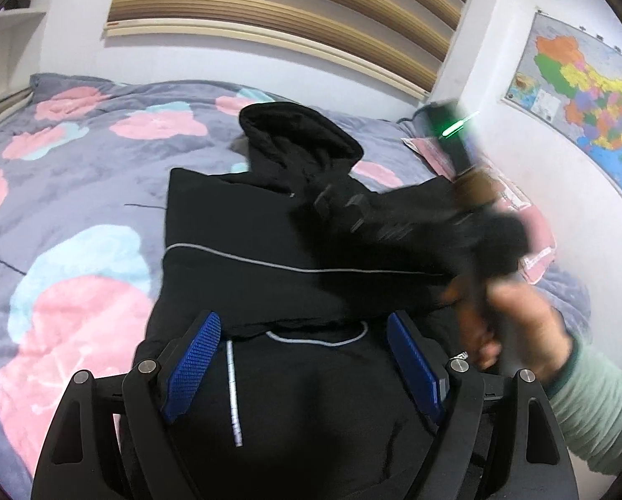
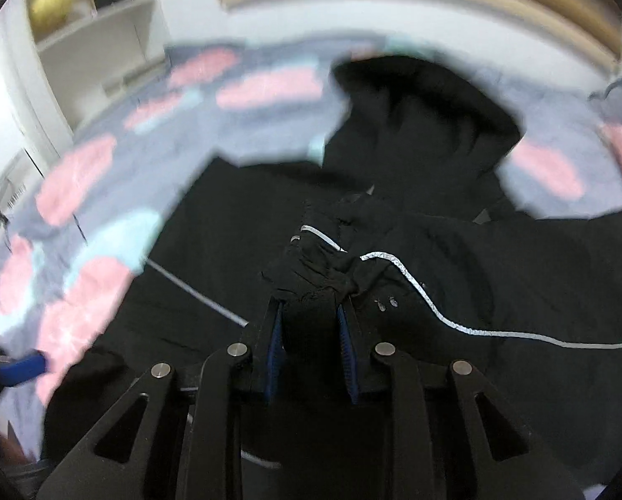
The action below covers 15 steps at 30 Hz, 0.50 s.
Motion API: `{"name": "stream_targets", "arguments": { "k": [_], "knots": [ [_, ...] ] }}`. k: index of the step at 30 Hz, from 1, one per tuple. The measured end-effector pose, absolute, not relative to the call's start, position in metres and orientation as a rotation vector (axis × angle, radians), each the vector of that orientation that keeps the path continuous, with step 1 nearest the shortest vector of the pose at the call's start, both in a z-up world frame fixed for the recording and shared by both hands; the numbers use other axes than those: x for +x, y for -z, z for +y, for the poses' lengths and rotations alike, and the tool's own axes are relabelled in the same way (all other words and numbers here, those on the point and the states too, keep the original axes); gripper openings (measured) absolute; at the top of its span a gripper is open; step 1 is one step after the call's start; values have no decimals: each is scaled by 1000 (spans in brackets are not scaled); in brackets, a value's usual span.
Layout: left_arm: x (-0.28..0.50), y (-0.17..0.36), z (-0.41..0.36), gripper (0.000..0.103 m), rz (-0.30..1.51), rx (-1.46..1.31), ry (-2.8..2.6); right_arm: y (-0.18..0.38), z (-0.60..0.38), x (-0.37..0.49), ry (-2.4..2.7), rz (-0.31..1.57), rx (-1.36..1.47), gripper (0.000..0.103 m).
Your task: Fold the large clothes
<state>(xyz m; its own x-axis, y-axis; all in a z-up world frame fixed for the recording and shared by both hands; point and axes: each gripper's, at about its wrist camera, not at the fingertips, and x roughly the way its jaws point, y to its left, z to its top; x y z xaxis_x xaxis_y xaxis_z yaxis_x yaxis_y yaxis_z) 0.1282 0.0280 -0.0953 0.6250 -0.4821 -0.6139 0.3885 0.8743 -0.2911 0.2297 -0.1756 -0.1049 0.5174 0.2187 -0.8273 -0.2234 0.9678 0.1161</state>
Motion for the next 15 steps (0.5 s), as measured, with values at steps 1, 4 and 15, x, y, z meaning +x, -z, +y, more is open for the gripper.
{"name": "stream_targets", "arguments": {
  "k": [1,4,15],
  "knots": [
    [129,96,30,84,745,-131,498,120,-172,234,-257,1014,-8,34],
    [137,98,32,84,757,-111,481,131,-169,233,-263,984,-46,37],
    [231,120,6,84,967,-267,658,46,-253,158,-307,827,91,70]
  ]
}}
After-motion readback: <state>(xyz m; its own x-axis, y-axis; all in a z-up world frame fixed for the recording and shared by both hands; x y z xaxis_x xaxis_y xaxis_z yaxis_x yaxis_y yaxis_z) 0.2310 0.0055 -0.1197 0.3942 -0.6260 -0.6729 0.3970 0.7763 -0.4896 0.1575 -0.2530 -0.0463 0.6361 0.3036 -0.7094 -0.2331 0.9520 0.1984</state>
